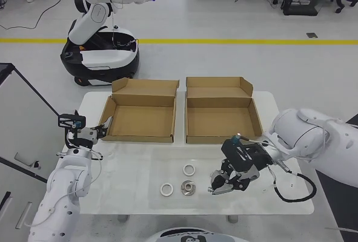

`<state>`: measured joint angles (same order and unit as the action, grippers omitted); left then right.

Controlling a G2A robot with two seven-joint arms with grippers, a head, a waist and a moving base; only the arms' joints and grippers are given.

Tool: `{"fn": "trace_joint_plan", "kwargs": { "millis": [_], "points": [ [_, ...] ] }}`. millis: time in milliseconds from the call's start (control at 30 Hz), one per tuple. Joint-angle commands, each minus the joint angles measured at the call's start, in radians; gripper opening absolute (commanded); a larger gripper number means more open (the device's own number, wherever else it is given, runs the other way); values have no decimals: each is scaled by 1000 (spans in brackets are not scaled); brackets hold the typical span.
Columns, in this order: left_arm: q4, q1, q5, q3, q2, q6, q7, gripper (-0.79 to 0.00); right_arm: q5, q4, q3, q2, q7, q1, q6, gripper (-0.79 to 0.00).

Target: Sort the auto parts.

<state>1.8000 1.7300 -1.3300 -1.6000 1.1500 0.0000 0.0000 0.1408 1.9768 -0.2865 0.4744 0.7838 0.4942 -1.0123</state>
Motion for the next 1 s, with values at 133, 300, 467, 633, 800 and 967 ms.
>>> {"fn": "trace_joint_plan", "kwargs": {
  "millis": [133,300,467,633,800,967],
  "points": [
    [0,0,0,0,0,0,0,0,-1,-1,2,0,0,-1,0,-785],
    [0,0,0,0,0,0,0,0,-1,-1,2,0,0,-1,0,-785],
    [0,0,0,0,0,0,0,0,19,-7,-5,1,-46,15,10,-785],
    [0,0,0,0,0,0,0,0,70,-60,-46,-16,-90,38,0,-785],
    [0,0,0,0,0,0,0,0,176,-64,-101,-48,-128,81,0,-785],
    [0,0,0,0,0,0,0,0,347,-20,-183,-68,-125,139,0,-785]
  ]
}}
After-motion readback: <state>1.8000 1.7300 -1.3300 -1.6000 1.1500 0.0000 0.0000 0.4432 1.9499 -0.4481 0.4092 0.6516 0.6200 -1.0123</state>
